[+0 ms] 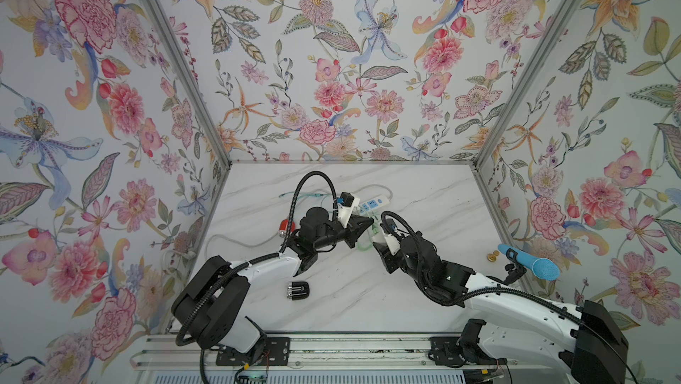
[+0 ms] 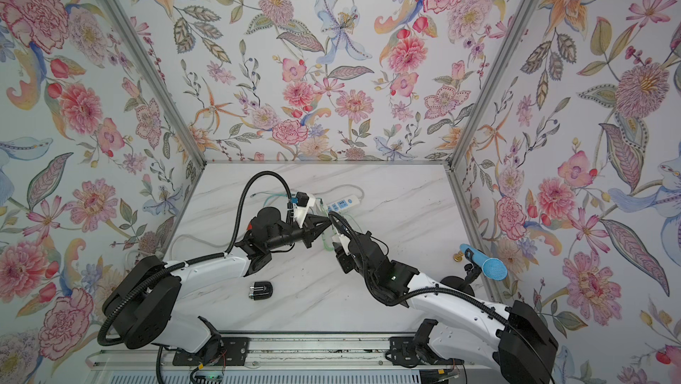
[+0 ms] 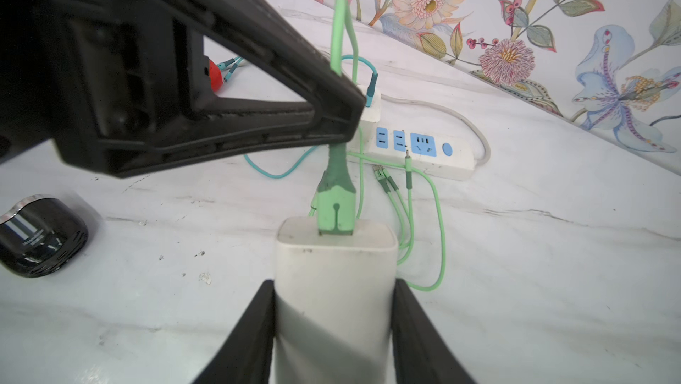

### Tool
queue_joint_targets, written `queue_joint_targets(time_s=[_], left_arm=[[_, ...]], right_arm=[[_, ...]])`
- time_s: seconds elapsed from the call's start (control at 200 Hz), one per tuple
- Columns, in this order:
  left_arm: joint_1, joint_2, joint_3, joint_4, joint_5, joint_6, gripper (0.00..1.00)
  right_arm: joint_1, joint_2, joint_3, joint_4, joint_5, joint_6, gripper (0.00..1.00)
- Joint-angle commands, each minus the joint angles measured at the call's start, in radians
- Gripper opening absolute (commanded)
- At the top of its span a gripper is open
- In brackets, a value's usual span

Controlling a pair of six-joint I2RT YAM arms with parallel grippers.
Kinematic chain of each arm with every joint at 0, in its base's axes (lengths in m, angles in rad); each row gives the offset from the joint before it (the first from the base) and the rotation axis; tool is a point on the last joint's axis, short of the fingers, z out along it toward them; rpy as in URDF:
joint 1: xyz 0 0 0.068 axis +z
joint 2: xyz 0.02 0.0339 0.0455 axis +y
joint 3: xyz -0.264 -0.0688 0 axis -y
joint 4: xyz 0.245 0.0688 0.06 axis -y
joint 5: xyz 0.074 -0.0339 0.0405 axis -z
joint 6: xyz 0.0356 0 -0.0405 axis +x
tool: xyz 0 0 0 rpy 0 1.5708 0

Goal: Charge the electric shaver
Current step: Adjust the plug.

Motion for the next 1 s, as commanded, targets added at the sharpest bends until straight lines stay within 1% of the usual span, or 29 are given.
queue_joint_targets(time_s=[0.0,0.115,0.19,0.28,0.35,0.42,0.475,0.576,0.631,0.786,0.896,0.991], left_arm=[[-0.009,0.012,0.036,0.006,0.039,0.018,0.0],[-0.009,0.014,0.056,-0.034,0.05,0.044,0.0],[-0.008,0.016,0.073,-0.065,0.064,0.062,0.0],[-0.008,0.015,0.1,-0.118,0.087,0.098,0.0],[-0.008,0.012,0.119,-0.167,0.101,0.131,0.0],[-0.009,0.009,0.14,-0.222,0.115,0.17,0.0],[-0.008,0.009,0.157,-0.27,0.128,0.202,0.0],[-0.008,0.01,0.189,-0.362,0.144,0.263,0.0],[-0.009,0.01,0.204,-0.4,0.157,0.29,0.0],[-0.005,0.006,0.254,-0.522,0.18,0.382,0.0],[0.003,0.007,0.299,-0.626,0.229,0.452,0.0],[0.012,0.004,0.313,-0.67,0.251,0.474,0.0]], right_arm=[[0.009,-0.013,0.027,-0.002,0.019,-0.017,0.27],[-0.011,-0.038,0.033,-0.04,-0.008,-0.017,0.39],[-0.044,-0.057,0.043,-0.082,-0.072,-0.017,0.46],[-0.097,-0.088,0.052,-0.131,-0.15,-0.014,0.51],[-0.147,-0.119,0.056,-0.161,-0.233,-0.019,0.54],[-0.206,-0.142,0.069,-0.193,-0.345,-0.027,0.55],[-0.242,-0.154,0.08,-0.216,-0.406,-0.034,0.56],[-0.282,-0.159,0.099,-0.245,-0.532,-0.04,0.58],[-0.317,-0.154,0.103,-0.248,-0.573,-0.048,0.58],[-0.324,-0.109,0.115,-0.277,-0.688,-0.092,0.6],[-0.326,-0.081,0.109,-0.276,-0.724,-0.121,0.6],[-0.336,-0.067,0.1,-0.258,-0.757,-0.144,0.6]])
